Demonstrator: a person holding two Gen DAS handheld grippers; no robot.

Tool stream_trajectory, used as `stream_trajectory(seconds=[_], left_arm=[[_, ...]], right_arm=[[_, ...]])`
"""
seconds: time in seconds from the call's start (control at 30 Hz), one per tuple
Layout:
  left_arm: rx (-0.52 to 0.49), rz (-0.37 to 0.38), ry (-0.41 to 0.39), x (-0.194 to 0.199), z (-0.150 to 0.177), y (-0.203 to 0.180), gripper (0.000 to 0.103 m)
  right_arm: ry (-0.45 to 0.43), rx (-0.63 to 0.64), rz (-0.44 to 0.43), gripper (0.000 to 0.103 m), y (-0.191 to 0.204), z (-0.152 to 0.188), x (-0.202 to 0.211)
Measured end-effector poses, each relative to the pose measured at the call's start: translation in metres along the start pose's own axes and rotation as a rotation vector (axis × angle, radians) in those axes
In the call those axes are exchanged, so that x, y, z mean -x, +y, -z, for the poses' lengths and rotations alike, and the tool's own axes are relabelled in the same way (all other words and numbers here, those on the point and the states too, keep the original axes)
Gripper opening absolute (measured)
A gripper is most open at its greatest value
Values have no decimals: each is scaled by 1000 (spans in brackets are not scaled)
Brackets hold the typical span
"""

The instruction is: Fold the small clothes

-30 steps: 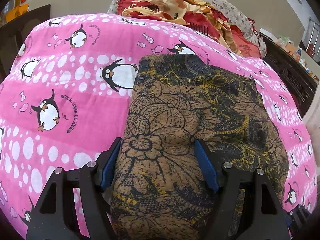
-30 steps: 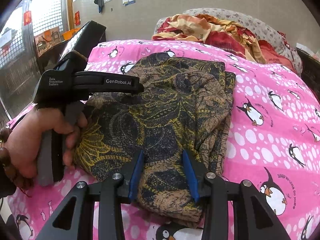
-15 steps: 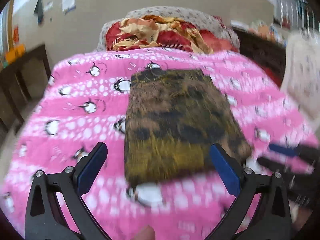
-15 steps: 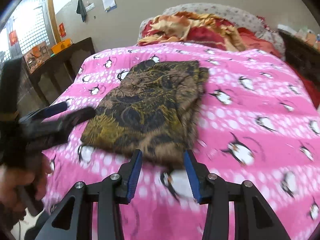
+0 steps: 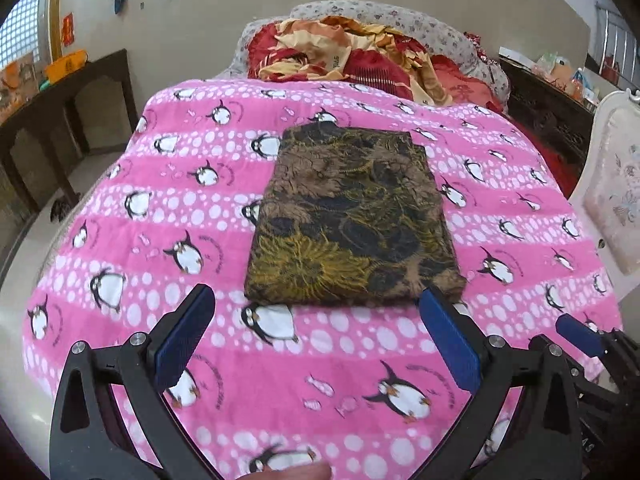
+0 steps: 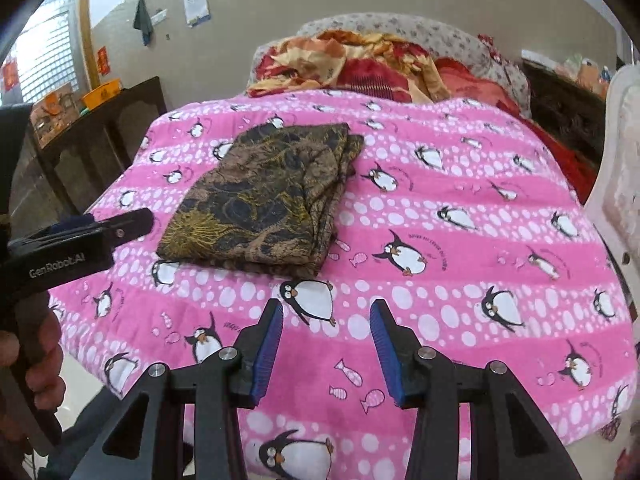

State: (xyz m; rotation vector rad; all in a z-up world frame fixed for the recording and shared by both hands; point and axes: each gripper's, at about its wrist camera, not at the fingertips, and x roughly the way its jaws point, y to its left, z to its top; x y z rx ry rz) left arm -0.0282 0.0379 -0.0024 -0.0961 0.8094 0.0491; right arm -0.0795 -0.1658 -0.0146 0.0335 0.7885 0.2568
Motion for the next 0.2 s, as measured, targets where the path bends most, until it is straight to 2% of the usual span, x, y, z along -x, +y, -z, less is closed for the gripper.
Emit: stream_trajectory(seconds=[0.2], left_arm=[[-22, -17, -35, 19, 7, -3, 103]], right_arm=[[-24, 24, 20, 43, 10, 2, 20]])
